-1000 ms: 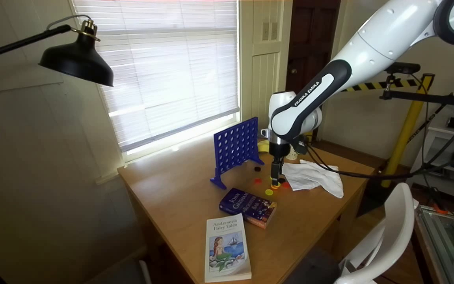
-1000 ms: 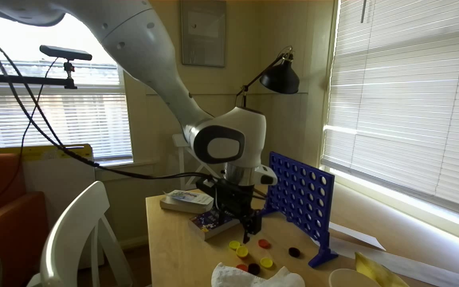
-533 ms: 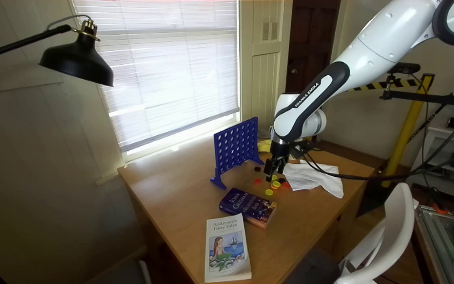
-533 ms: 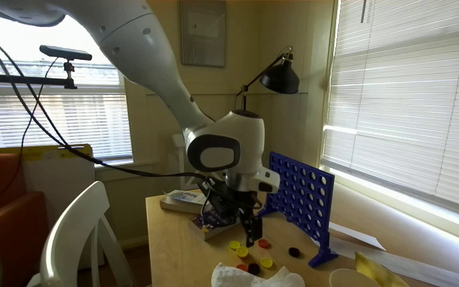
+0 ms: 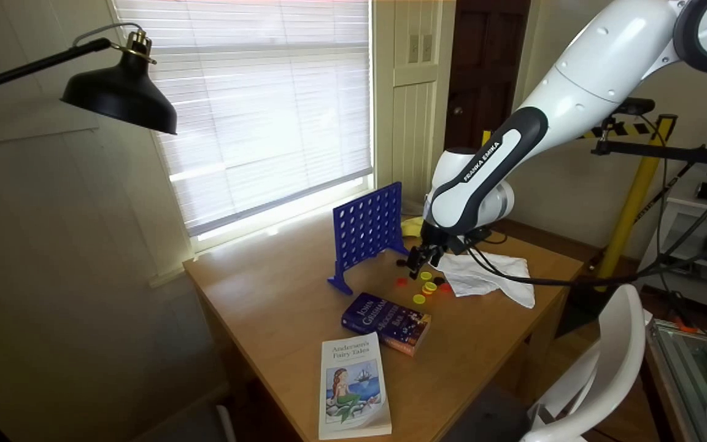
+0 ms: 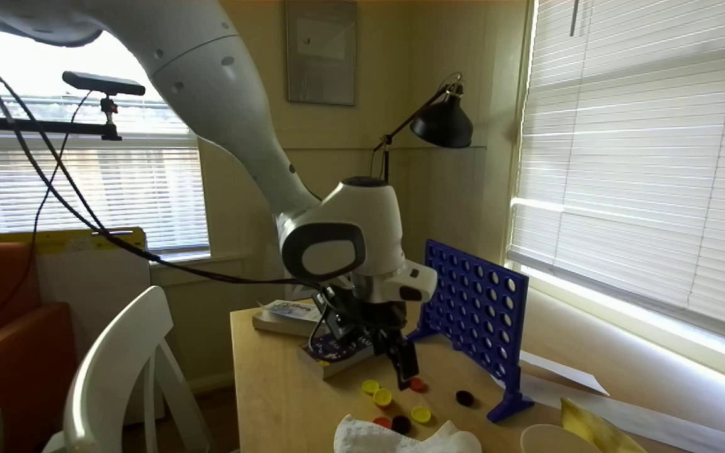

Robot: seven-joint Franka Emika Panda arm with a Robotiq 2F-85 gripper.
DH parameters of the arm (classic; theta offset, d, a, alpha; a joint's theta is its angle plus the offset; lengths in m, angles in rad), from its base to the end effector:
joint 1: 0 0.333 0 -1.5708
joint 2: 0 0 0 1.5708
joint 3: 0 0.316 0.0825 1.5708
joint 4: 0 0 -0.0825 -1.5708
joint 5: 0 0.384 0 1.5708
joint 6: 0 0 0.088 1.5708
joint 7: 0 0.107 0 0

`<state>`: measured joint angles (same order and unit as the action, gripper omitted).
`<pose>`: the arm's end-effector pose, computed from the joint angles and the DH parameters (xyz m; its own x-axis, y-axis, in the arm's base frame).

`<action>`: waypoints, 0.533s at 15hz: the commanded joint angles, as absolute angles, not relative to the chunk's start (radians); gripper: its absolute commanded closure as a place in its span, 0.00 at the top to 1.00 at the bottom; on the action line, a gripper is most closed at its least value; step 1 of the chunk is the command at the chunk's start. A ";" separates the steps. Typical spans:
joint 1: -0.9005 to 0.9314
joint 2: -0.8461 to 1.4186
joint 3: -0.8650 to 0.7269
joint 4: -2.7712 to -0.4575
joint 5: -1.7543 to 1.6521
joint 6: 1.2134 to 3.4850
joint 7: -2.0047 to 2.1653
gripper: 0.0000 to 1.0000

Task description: Put one yellow disc on the stacked discs

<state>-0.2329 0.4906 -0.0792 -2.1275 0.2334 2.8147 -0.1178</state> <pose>0.5595 -0.1921 0.1944 0.9022 -0.3822 0.1998 -0.3788 -0.9237 -0.0565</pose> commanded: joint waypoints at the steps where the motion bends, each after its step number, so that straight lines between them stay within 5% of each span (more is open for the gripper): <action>1: -0.235 0.497 -0.081 -2.118 0.215 2.805 -0.073 1.00; 8: -0.240 0.519 -0.089 -2.075 0.231 2.690 0.007 1.00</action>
<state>-0.2357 0.4959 -0.0863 -2.1143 0.2337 2.7406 -0.0282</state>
